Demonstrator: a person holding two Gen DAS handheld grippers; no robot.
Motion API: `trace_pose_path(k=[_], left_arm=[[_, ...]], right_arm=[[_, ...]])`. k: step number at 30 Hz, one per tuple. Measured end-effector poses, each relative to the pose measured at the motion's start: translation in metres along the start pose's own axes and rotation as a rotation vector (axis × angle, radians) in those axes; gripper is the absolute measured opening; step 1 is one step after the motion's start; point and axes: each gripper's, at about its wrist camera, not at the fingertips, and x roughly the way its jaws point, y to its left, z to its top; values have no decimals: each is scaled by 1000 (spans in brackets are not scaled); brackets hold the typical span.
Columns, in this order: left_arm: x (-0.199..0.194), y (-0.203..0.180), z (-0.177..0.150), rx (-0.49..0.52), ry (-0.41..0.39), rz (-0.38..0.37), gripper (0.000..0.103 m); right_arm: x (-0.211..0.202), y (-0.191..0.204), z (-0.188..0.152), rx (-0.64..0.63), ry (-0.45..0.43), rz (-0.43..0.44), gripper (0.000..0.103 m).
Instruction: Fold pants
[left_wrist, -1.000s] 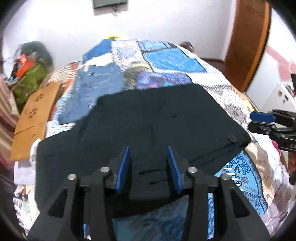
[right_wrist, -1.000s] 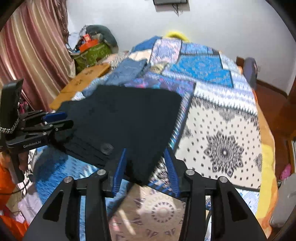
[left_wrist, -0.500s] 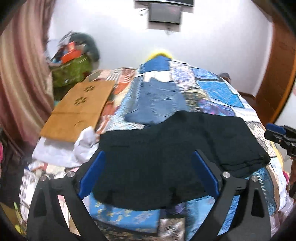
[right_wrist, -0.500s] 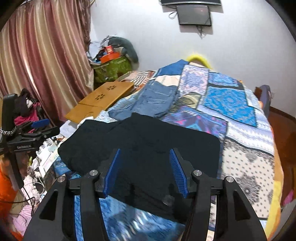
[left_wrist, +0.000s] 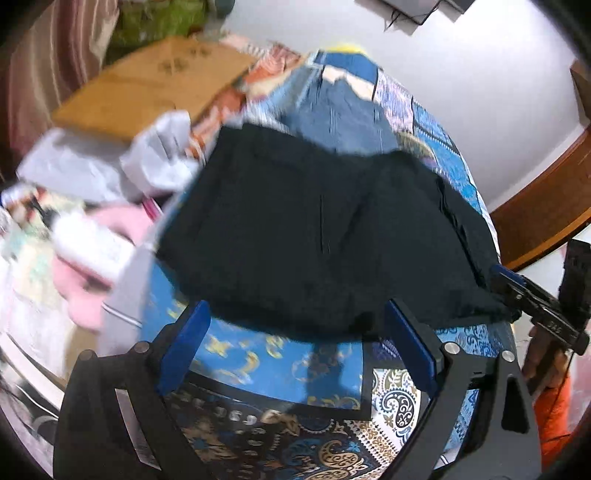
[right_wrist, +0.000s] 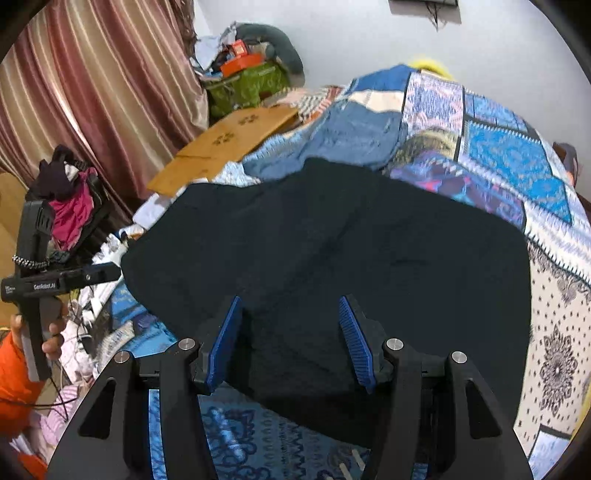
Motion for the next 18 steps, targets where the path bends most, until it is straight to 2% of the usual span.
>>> trace_pose_path(k=[4, 10, 14, 18], left_arm=[[20, 7, -6, -86, 36, -75, 96], [25, 21, -1, -203, 3, -178, 96], [39, 26, 15, -258, 13, -165, 97], [61, 21, 37, -252, 17, -75, 97]], right_arm=[[8, -4, -4, -11, 17, -6, 51], [10, 1, -5, -63, 32, -23, 51], [10, -3, -5, -55, 30, -5, 52], [11, -3, -4, -57, 32, 5, 52]])
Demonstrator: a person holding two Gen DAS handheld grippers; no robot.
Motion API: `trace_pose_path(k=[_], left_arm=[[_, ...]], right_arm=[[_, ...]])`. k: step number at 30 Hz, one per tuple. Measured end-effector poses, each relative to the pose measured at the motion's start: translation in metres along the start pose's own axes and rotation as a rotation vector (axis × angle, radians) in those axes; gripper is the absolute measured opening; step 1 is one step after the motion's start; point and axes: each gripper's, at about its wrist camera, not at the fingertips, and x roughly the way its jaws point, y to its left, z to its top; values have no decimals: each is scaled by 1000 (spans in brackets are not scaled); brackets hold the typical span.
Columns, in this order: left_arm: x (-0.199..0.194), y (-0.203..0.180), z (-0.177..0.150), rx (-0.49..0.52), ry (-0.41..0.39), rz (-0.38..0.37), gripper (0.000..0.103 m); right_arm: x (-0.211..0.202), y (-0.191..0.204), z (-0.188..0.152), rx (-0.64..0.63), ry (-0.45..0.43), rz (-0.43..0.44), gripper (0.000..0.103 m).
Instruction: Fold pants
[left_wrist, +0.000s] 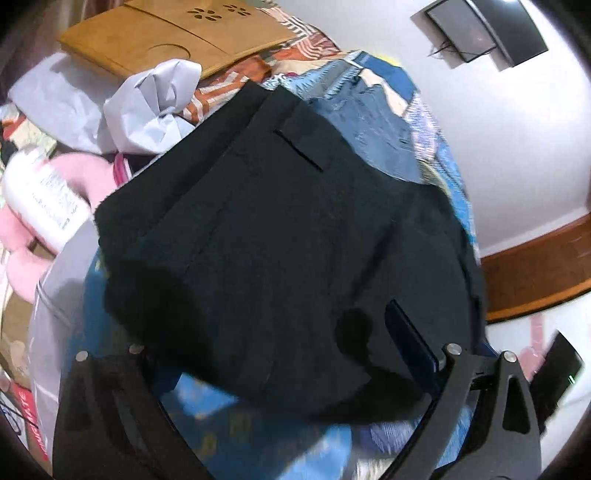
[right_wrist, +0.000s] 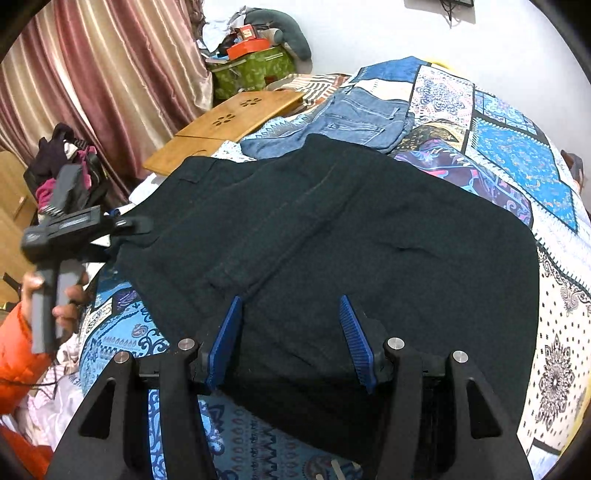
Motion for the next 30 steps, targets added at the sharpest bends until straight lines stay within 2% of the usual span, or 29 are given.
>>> trace_pose_path(k=[1, 2, 3, 4, 5, 6, 8, 13, 15, 21, 25, 30], left_arm=[[4, 0, 4, -1, -2, 21, 94], [8, -2, 10, -12, -3, 65, 83], [9, -3, 14, -16, -8, 97, 65], [10, -4, 19, -11, -10, 144, 53], [13, -4, 23, -4, -12, 164, 36], [15, -2, 27, -3, -9, 156, 29], [15, -4, 32, 24, -8, 160, 22], [-5, -37, 21, 233, -108, 277, 15], [-21, -57, 16, 316, -165, 298, 13], [-82, -109, 4, 435, -280, 206, 12], [-103, -151, -3, 521, -348, 182, 12], [-114, -201, -7, 569, -345, 72, 11]], right_arm=[[0, 0, 0, -1, 1, 4, 52], [0, 1, 1, -3, 2, 5, 52], [0, 2, 0, -6, 3, 4, 52], [0, 2, 1, -6, 2, 4, 52], [0, 1, 0, -5, 1, 4, 52], [0, 1, 0, -1, -1, 9, 52], [-1, -1, 0, 9, -4, 14, 51], [-11, -9, -3, 76, -31, 11, 51], [-19, -16, -5, 109, -48, 2, 51], [-61, -56, -21, 236, -129, -72, 51], [-82, -86, -40, 306, -143, -133, 51], [-85, -116, -68, 368, -103, -187, 51]])
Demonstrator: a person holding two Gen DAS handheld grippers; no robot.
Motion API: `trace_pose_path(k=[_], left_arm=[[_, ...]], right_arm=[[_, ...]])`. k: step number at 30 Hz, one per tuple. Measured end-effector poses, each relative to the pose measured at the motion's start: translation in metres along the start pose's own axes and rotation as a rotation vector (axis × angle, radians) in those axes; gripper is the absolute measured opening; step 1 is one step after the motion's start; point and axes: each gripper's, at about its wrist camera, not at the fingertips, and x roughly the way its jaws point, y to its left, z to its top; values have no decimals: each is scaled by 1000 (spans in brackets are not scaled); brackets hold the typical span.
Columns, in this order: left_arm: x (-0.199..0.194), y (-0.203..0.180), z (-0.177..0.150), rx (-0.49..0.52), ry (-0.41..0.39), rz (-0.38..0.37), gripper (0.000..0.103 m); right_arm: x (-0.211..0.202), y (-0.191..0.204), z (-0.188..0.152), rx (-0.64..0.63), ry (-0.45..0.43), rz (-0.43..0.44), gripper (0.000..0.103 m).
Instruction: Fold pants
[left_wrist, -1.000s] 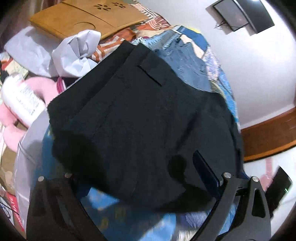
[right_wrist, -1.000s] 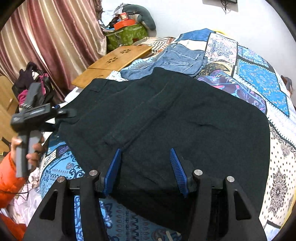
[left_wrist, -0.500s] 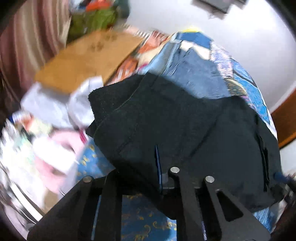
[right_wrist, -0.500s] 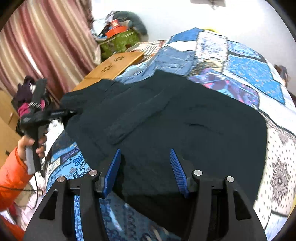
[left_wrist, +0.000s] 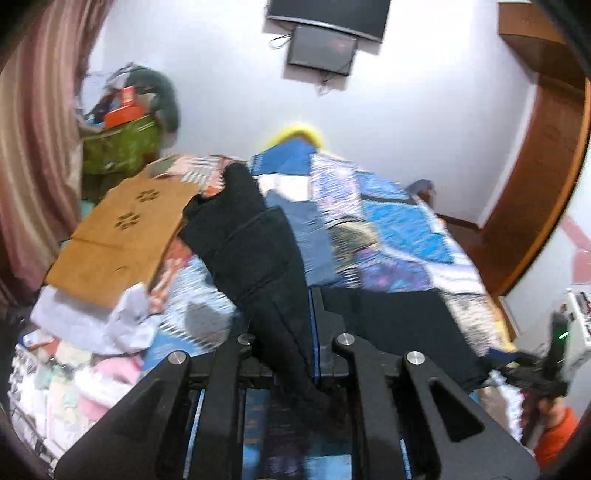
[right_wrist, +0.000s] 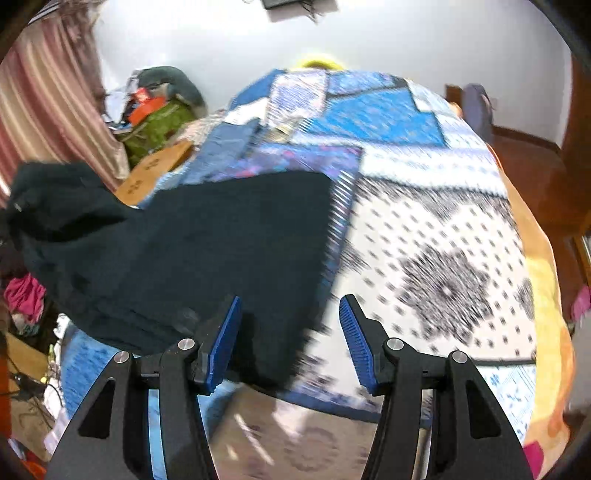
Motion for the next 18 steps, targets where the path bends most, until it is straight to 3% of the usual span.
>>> trace_pose_path(k=[5, 11, 18], left_arm=[[8, -44, 14, 33, 3, -79, 11], [46, -91, 17, -35, 111, -278, 11], [92, -177, -17, 104, 233, -367, 11]], right_arm=[[0, -18, -14, 35, -2, 43, 52], [6, -18, -16, 35, -8, 93, 52], [8, -23, -17, 33, -13, 121, 52]])
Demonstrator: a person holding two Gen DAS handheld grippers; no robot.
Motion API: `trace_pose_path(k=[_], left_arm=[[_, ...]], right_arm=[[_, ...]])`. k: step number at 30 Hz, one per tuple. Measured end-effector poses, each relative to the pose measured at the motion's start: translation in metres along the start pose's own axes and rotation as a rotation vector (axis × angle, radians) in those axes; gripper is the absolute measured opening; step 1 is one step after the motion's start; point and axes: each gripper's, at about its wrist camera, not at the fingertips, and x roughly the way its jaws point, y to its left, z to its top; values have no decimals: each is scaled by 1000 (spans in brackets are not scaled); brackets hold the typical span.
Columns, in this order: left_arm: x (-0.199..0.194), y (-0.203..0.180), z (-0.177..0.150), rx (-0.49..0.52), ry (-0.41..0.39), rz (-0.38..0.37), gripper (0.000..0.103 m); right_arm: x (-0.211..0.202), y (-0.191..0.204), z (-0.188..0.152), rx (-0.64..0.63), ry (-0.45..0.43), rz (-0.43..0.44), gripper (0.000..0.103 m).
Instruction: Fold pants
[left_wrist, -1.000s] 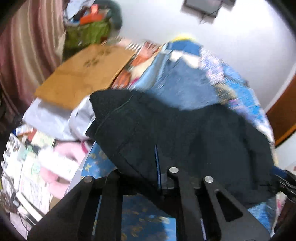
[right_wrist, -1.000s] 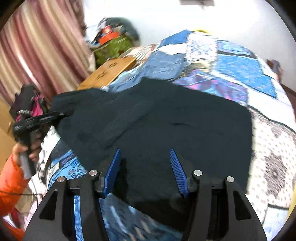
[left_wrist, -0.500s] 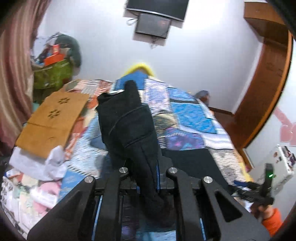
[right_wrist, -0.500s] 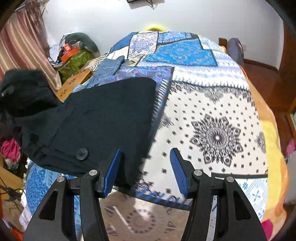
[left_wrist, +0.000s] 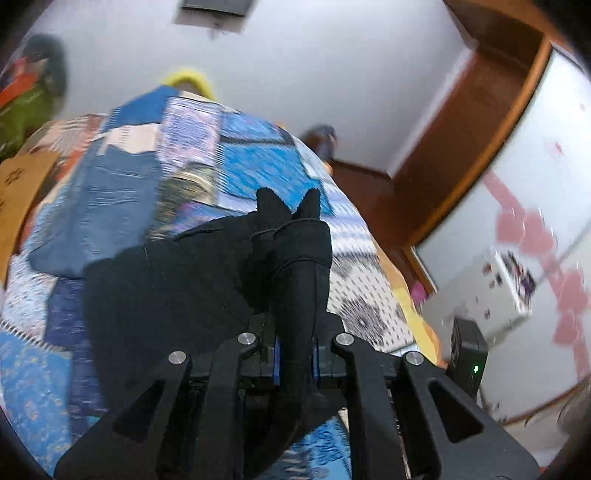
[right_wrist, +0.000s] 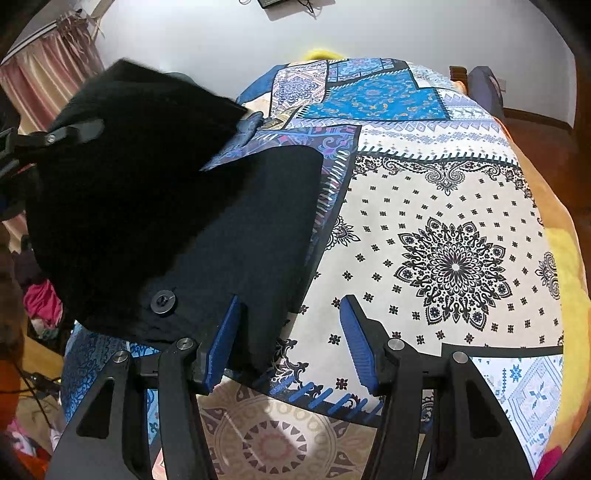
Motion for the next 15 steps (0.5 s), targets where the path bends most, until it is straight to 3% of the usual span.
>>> trace_pose_path(k=[3, 10, 13, 15], left_arm=[[18, -22, -13, 79, 37, 0, 11], [53, -29, -41, 131, 205, 24, 16], [42, -30, -46, 143, 192, -17, 40], [24, -32, -46, 152, 149, -44, 75]], right_arm=[[1, -2, -1, 11, -3, 14, 52], [-1, -3, 0, 17, -3, 14, 52], [-10, 0, -2, 10, -6, 7, 52], [-19, 1, -5, 11, -9, 8, 52]])
